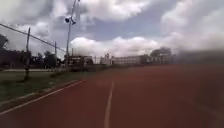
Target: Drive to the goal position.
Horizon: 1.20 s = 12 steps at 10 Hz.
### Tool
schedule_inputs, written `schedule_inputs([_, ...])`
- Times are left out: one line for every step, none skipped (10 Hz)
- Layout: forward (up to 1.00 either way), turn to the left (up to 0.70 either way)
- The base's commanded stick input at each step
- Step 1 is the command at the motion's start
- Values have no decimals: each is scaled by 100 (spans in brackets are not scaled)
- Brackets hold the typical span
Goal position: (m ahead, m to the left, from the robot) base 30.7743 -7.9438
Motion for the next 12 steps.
schedule_inputs([100,0])
schedule_inputs([100,0])
schedule_inputs([100,0])
schedule_inputs([100,0])
schedule_inputs([100,0])
schedule_inputs([100,0])
schedule_inputs([100,0])
schedule_inputs([100,0])
schedule_inputs([100,0])
schedule_inputs([100,0])
schedule_inputs([100,0])
schedule_inputs([100,-31])
